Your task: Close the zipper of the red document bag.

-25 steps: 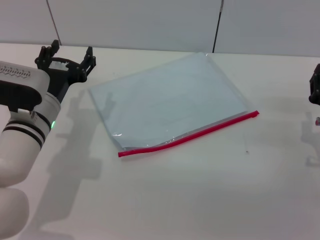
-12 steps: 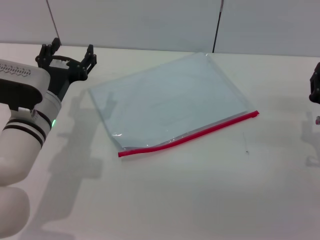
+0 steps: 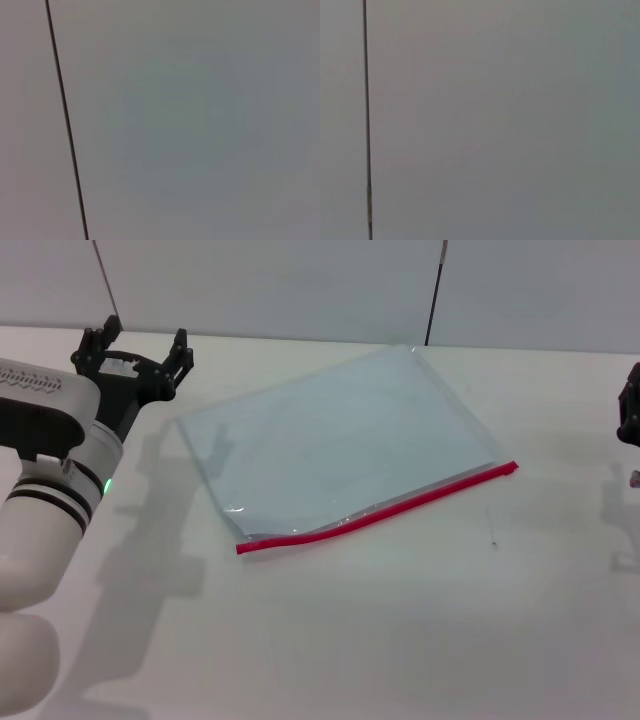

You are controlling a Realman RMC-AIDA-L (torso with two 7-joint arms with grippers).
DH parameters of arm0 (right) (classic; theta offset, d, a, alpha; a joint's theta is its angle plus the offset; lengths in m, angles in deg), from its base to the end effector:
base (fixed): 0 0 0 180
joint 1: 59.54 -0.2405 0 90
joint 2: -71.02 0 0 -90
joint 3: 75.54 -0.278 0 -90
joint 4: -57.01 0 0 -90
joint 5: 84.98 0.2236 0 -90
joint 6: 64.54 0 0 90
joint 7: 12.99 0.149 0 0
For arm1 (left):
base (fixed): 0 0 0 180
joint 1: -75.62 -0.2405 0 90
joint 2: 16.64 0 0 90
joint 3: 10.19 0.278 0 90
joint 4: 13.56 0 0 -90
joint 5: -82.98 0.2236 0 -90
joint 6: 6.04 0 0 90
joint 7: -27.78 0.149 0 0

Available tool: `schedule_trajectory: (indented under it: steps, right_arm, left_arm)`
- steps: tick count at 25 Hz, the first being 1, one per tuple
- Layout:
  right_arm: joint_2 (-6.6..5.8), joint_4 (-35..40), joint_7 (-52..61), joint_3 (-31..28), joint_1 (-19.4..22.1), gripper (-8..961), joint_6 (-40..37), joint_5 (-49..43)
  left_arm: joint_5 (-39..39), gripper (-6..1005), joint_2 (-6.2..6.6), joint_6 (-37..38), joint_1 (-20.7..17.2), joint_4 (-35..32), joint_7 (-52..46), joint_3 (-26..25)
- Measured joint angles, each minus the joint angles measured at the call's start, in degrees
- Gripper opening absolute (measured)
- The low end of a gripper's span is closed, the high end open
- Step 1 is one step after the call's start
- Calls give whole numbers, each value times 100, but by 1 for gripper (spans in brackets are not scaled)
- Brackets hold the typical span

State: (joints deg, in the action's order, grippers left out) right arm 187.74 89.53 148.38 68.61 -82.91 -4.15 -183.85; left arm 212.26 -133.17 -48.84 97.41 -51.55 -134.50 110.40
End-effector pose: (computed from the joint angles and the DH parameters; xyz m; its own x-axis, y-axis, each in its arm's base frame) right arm 0.3143 0.3615 -0.0533 0.7078 0.0148 -0.7062 -0.7064 0.0139 -0.7077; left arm -0.2938 0.3972 -0.0392 0.7841 0.0035 0.6206 0.6166 -0.1183 -0.7784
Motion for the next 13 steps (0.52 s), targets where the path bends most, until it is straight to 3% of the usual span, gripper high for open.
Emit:
schedule_trajectory:
  steps: [13]
  right_arm:
    - [0,18,0,0,-11,423,0,9]
  left_arm:
    - [0,842,0,0,0,-7,-98,0]
